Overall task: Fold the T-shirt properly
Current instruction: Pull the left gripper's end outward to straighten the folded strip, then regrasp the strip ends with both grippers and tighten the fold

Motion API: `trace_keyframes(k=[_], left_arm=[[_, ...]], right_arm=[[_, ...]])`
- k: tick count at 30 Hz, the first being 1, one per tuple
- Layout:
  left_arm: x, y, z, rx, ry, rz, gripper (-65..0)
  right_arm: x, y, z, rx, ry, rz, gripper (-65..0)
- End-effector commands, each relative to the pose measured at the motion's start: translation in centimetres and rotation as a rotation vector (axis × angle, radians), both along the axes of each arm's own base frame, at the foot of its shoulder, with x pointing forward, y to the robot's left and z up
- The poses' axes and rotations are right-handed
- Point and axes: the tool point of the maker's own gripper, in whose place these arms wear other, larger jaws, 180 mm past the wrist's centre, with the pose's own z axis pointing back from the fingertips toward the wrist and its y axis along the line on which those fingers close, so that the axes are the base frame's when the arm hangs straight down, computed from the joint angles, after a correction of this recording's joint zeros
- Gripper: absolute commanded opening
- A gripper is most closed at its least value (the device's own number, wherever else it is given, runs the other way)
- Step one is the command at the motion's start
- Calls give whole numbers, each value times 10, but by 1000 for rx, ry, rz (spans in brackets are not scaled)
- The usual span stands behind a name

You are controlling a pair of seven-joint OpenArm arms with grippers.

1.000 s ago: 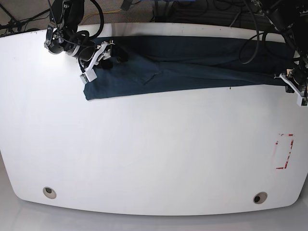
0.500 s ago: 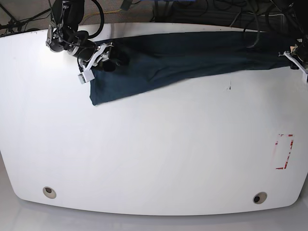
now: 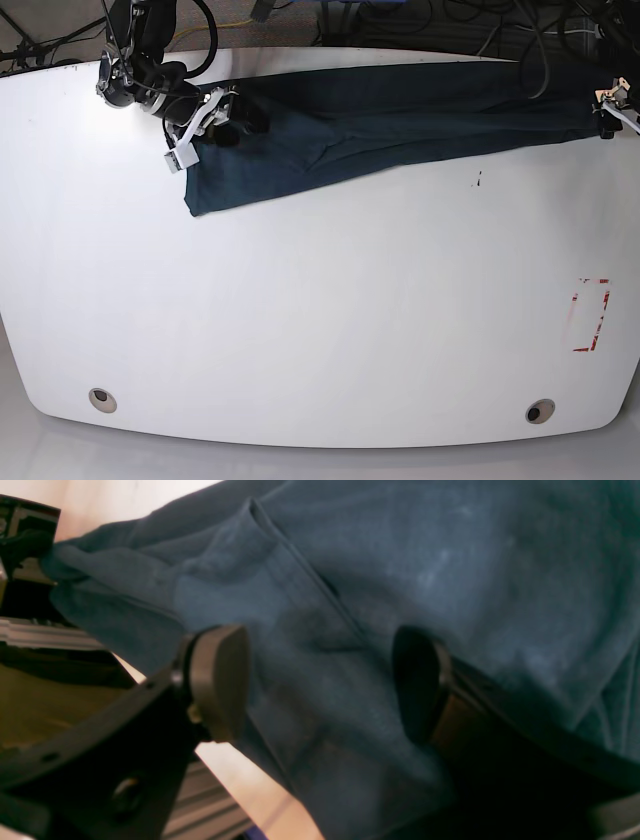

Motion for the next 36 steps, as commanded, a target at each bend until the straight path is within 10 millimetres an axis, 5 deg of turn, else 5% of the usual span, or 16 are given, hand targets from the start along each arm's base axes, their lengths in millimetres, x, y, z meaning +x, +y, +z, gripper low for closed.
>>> trace_keyframes(k=[1, 7, 12, 21, 28, 36], left_arm=[[17, 8, 33, 20, -68, -38, -210], [5, -5, 33, -43, -39, -80, -217], [-11, -20, 14, -82, 23, -101, -217], [-38, -30, -23, -126, 127, -59, -217], [-16, -45, -50, -155, 129, -107, -218], [9, -61, -58, -172, 117, -159, -218]], right_arm=[[-13, -10, -11, -96, 67, 34, -214], [-12, -10, -8, -98, 59, 34, -214], [-9, -8, -3, -70, 45, 26, -214], [10, -4, 43, 38, -93, 33, -214], [18, 5, 74, 15, -203, 75, -214], [18, 19, 55, -92, -132, 151, -214]])
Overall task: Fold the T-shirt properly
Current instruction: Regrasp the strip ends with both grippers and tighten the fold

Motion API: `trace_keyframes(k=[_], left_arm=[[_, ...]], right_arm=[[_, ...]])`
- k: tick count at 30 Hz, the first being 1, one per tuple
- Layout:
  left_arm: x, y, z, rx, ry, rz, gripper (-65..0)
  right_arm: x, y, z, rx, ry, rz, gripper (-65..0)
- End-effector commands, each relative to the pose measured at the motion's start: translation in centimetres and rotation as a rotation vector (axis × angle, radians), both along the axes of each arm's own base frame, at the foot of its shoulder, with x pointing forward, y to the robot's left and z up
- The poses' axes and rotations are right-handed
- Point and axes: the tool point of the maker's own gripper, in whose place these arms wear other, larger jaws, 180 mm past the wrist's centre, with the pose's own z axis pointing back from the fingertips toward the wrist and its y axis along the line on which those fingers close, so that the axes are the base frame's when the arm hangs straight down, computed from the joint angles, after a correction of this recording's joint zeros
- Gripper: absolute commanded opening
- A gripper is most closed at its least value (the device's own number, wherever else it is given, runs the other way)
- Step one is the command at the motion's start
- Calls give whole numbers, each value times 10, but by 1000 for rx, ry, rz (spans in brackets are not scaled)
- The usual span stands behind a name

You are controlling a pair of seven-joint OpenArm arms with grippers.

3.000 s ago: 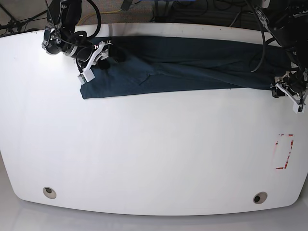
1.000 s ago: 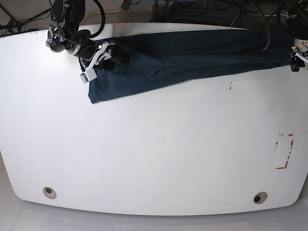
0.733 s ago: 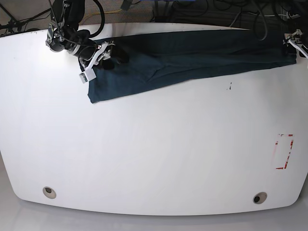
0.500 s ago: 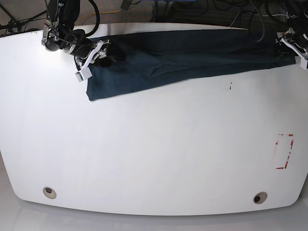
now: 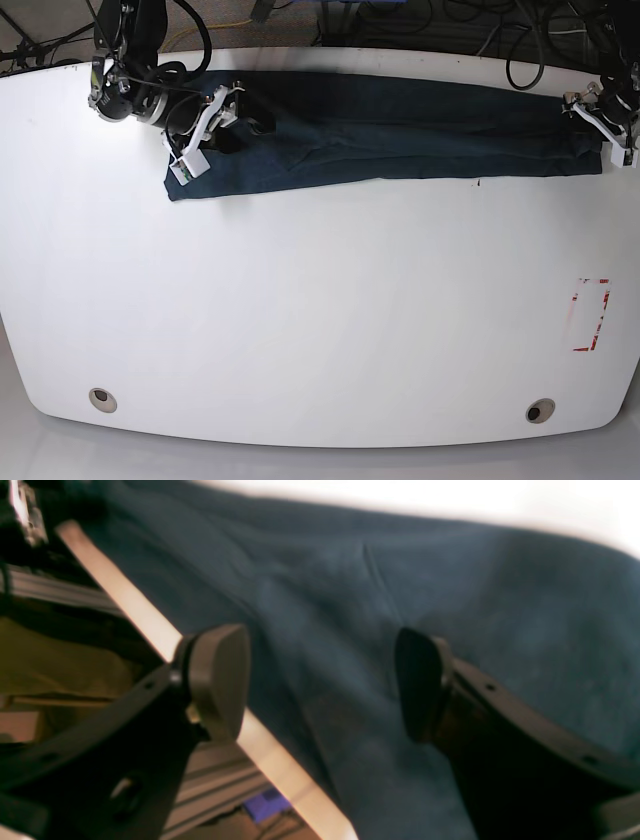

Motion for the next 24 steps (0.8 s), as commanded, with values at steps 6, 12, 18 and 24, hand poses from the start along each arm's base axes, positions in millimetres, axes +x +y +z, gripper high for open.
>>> trace_keyframes(k=[6, 12, 18, 24], left_arm=[[0, -13, -11, -13, 58, -44, -218], [8, -12, -5, -14, 33, -42, -218], [28, -21, 26, -35, -81, -67, -211], [23, 6, 50, -27, -115, 7, -208]], right_arm=[[12, -12, -18, -171, -2, -19, -214], [26, -33, -40, -247, 37, -38, -214], [40, -49, -44, -258, 19, -24, -214], [43, -48, -42, -259, 8, -19, -214]])
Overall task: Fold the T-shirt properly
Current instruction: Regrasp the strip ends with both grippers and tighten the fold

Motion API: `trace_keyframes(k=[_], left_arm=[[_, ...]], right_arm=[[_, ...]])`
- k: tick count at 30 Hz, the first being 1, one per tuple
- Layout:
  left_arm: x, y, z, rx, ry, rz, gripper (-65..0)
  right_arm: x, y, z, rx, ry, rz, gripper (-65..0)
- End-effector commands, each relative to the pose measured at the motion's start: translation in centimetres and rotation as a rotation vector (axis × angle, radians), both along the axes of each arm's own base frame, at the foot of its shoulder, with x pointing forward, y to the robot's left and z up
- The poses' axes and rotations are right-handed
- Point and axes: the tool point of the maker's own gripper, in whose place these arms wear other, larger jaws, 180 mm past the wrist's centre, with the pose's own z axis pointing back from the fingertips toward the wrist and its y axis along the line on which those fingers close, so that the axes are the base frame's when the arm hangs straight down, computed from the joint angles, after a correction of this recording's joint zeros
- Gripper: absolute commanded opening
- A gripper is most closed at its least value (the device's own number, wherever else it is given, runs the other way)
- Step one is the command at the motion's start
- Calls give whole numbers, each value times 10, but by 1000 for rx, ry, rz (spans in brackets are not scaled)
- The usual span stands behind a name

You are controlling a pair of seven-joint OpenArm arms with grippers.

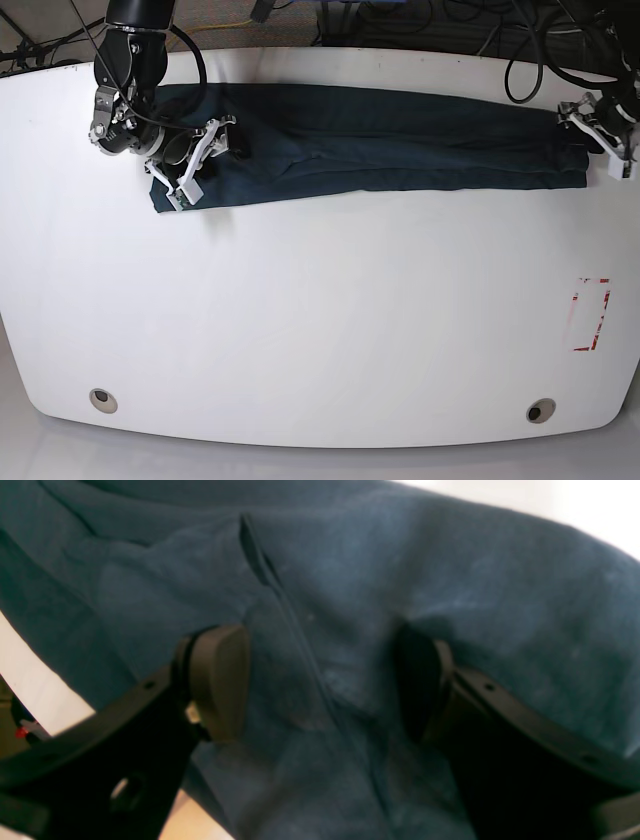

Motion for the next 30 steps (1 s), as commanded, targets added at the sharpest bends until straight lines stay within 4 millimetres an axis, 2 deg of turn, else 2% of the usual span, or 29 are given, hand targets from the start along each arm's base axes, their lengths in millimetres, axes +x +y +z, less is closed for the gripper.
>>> trace_keyframes(k=[1, 7, 11, 15, 19, 26, 30], left_arm=[[12, 9, 22, 11, -67, 1, -208], [11, 13, 21, 19, -60, 11, -208], [25, 15, 26, 44, -76, 13, -208], [23, 19, 23, 71, -51, 17, -208], [30, 24, 26, 100, -51, 22, -208], [19, 31, 0, 72, 36, 54, -208], [24, 20, -13, 40, 63, 26, -208]], right_arm=[[2, -3, 3, -19, -7, 5, -214], [1, -3, 1, -19, -4, 3, -214], [1, -2, 2, -16, -6, 4, -214], [0, -4, 1, -16, -3, -2, -214], [1, -4, 2, -18, -7, 1, -214], [0, -4, 1, -14, -6, -4, -214], [1, -4, 2, -15, -8, -2, -214]])
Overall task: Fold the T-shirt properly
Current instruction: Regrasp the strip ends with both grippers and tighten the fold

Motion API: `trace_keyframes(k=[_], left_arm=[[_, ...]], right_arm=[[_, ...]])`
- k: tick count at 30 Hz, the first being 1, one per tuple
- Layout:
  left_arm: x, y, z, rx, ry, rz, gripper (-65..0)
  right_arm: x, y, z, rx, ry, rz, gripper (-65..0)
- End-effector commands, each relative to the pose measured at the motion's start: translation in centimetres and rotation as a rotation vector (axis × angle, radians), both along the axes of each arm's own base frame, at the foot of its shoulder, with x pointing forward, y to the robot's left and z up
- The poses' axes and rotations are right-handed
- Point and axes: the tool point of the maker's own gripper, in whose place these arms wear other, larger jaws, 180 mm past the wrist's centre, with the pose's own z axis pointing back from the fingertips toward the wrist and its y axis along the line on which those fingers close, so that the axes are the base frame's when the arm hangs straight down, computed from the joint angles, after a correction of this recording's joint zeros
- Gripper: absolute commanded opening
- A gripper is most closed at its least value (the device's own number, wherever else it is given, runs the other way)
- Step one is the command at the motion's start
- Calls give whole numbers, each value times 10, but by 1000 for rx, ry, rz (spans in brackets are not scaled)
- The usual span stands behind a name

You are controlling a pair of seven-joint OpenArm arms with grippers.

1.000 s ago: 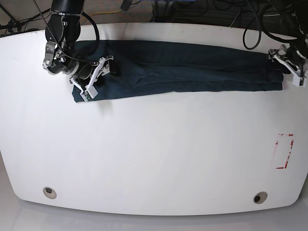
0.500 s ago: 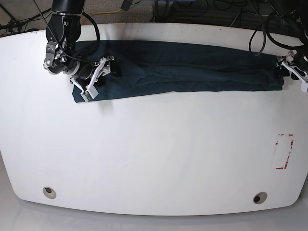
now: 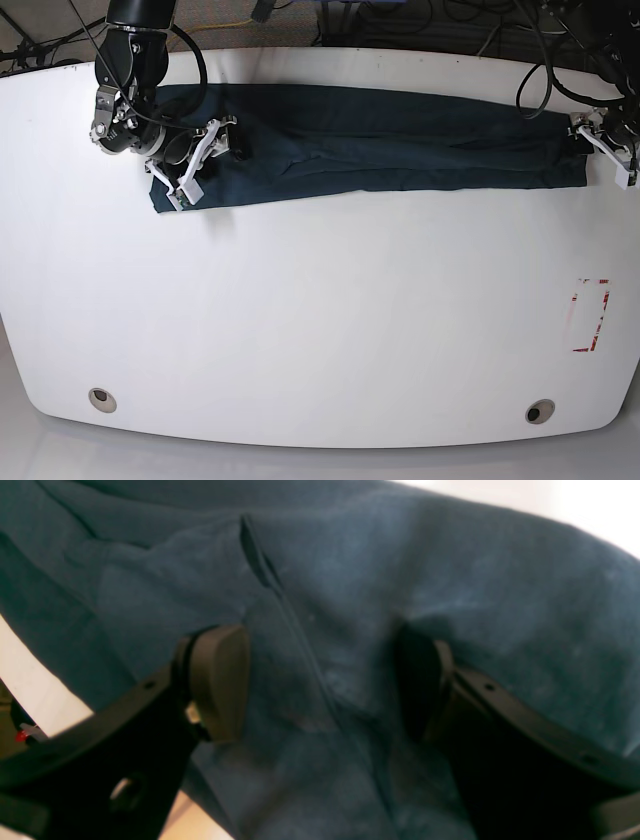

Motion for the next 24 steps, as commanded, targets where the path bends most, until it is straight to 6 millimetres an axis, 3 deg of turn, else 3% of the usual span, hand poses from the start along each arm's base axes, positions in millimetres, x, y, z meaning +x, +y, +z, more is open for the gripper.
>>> trace_keyframes(k=[1, 6, 9, 12, 16, 19, 24], left_arm=[[13, 2, 10, 10, -40, -21, -210], [21, -10, 6, 1, -60, -55, -212], [15, -15, 0, -4, -35, -74, -225], [13, -15, -1, -1, -31, -74, -338], [13, -14, 0, -2, -37, -69, -629], [18, -14, 9, 18, -60, -81, -650], [38, -31, 52, 111, -180, -146, -650]], right_arm=[[2, -5, 3, -21, -6, 5, -214], [2, -5, 3, -21, -7, 7, -214], [2, -5, 3, -21, -6, 4, -214], [2, -5, 3, -21, -6, 4, -214], [2, -5, 3, -21, -7, 3, -214], [2, -5, 3, -21, -7, 3, -214], [3, -5, 4, -19, -10, 3, -214]])
